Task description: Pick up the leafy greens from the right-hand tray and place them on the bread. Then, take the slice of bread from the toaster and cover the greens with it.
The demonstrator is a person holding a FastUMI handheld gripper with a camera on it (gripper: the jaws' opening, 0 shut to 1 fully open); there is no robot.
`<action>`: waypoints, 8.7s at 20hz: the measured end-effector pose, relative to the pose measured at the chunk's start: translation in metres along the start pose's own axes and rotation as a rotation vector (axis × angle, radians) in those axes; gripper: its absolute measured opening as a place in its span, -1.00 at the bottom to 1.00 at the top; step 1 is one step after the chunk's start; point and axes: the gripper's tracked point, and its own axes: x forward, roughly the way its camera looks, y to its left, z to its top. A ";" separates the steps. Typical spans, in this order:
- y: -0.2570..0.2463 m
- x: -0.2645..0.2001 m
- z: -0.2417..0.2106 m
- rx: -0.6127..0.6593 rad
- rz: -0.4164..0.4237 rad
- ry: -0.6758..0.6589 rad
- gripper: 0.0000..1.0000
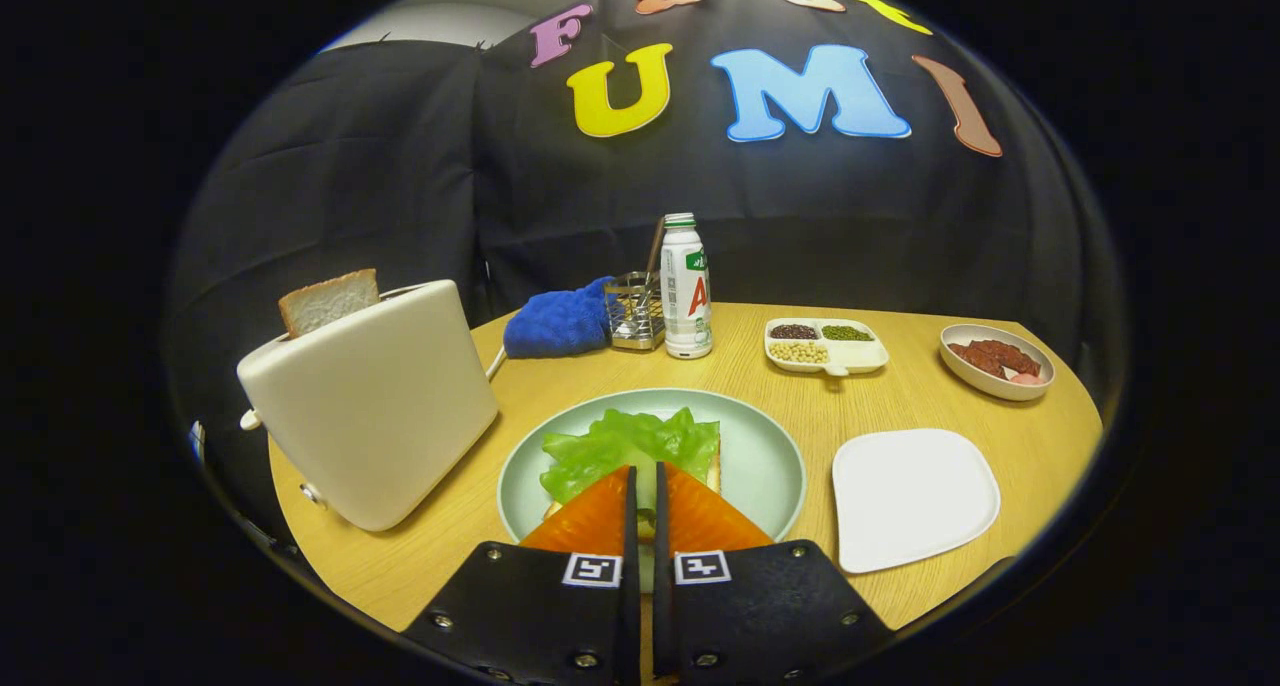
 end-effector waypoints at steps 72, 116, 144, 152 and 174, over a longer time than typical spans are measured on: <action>0.275 0.005 0.097 -0.081 -0.002 -0.231 -0.63; 0.184 -0.090 0.174 -0.063 -0.034 -0.396 -0.89; 0.047 -0.048 0.083 0.074 -0.180 -0.228 -0.89; 0.072 -0.035 0.071 0.115 -0.120 -0.243 -0.89; 0.009 -0.021 0.035 0.060 -0.269 -0.152 -0.30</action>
